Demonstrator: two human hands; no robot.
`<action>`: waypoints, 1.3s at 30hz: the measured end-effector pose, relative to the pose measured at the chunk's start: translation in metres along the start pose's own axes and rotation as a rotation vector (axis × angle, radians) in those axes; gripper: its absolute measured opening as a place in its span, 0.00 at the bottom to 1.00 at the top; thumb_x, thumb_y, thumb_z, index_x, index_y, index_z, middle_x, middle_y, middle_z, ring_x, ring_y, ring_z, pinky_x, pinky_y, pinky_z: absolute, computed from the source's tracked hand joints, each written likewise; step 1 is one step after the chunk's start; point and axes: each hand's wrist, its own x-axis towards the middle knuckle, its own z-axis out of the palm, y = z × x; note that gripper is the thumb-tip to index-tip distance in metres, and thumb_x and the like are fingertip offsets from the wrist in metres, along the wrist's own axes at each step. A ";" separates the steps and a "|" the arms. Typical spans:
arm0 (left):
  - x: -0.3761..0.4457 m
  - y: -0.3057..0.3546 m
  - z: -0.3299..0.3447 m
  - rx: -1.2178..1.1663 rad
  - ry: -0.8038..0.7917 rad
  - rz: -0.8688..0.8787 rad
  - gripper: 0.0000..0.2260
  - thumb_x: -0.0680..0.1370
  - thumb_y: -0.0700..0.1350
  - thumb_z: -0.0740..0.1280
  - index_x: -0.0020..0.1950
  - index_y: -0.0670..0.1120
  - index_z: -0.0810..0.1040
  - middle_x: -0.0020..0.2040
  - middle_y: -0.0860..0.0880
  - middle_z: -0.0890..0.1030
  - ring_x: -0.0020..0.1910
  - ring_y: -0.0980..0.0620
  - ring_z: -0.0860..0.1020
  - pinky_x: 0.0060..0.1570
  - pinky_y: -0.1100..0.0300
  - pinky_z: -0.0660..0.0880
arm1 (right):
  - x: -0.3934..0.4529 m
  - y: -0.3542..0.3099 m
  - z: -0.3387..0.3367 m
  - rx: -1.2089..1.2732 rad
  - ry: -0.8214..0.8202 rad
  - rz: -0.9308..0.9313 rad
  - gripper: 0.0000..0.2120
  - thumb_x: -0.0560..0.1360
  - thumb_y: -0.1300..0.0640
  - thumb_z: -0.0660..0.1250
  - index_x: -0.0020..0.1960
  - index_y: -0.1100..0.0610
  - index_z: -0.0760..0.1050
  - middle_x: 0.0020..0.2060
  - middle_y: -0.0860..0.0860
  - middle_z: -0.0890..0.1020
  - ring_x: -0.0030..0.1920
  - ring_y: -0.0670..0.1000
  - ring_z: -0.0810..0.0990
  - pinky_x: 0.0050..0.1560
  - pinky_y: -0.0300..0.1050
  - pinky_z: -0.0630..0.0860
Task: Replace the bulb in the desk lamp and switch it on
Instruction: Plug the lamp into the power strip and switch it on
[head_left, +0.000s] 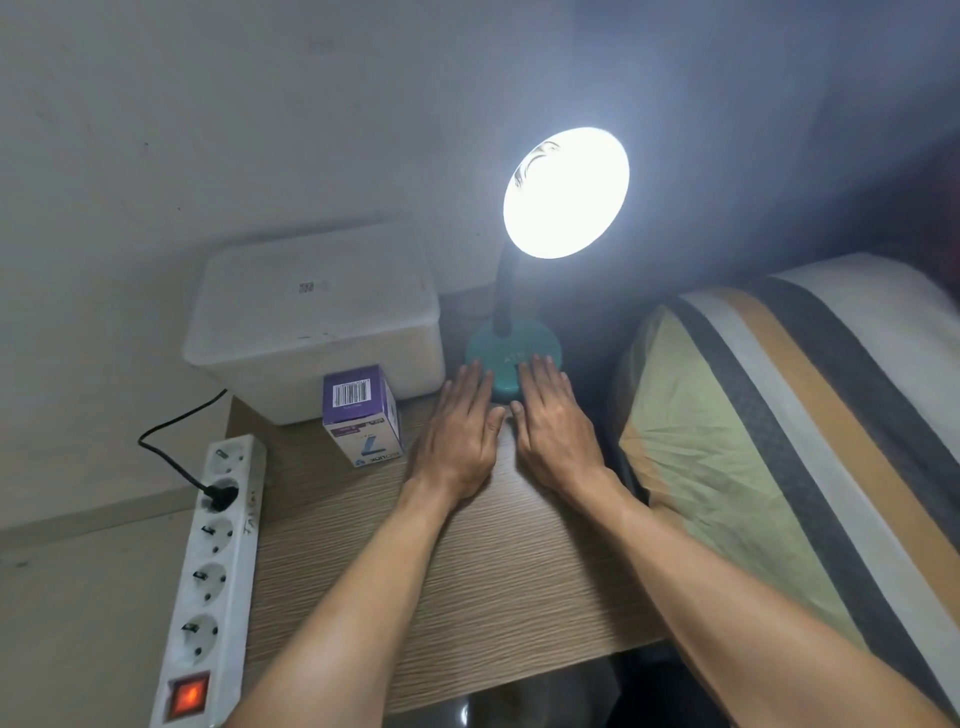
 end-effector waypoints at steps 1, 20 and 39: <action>0.000 0.000 0.000 0.000 0.002 0.000 0.29 0.85 0.57 0.45 0.83 0.42 0.57 0.83 0.43 0.54 0.83 0.49 0.49 0.82 0.53 0.46 | 0.000 0.000 0.000 0.000 0.001 0.001 0.27 0.83 0.53 0.54 0.78 0.64 0.59 0.76 0.63 0.63 0.78 0.60 0.57 0.78 0.52 0.51; -0.001 0.000 0.000 -0.003 0.006 0.014 0.28 0.86 0.56 0.44 0.83 0.43 0.56 0.83 0.44 0.54 0.83 0.49 0.49 0.81 0.54 0.46 | 0.004 -0.003 -0.002 -0.050 0.012 0.027 0.26 0.81 0.52 0.60 0.75 0.64 0.64 0.73 0.62 0.69 0.76 0.60 0.64 0.77 0.55 0.57; -0.077 0.026 -0.056 0.185 -0.312 0.021 0.33 0.83 0.65 0.42 0.82 0.48 0.37 0.82 0.47 0.36 0.81 0.51 0.35 0.81 0.48 0.40 | 0.014 -0.029 -0.058 -0.100 -0.319 0.104 0.36 0.80 0.51 0.63 0.81 0.59 0.48 0.80 0.57 0.53 0.79 0.57 0.52 0.78 0.52 0.50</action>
